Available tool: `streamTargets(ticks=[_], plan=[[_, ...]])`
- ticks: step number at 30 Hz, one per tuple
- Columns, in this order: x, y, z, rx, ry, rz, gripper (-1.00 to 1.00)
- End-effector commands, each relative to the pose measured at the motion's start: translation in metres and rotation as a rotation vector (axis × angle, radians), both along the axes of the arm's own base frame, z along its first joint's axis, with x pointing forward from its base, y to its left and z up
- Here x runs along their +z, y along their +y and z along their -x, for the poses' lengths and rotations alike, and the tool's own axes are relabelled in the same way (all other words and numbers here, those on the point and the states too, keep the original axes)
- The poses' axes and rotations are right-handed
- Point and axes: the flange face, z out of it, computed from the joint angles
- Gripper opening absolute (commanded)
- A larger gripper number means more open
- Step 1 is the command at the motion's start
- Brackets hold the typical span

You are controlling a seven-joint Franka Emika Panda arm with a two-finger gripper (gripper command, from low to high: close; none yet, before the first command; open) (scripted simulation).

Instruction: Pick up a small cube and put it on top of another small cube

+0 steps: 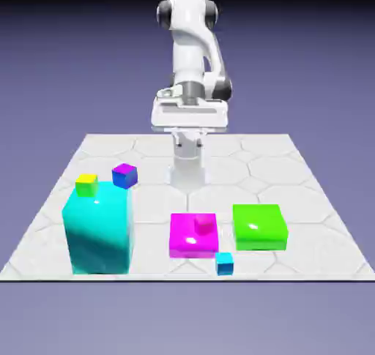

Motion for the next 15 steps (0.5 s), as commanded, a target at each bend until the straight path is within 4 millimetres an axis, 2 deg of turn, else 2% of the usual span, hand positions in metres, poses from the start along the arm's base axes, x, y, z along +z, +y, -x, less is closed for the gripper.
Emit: streamTargets(ticks=[1, 8, 15], plan=[[-0.001, 0.003, -0.010, 0.004, 0.034, 0.003, 0.00], [-0.015, 0.026, -0.079, 0.028, 0.268, 0.024, 0.00], [-0.043, 0.052, -0.140, 0.047, 0.500, 0.044, 0.00]])
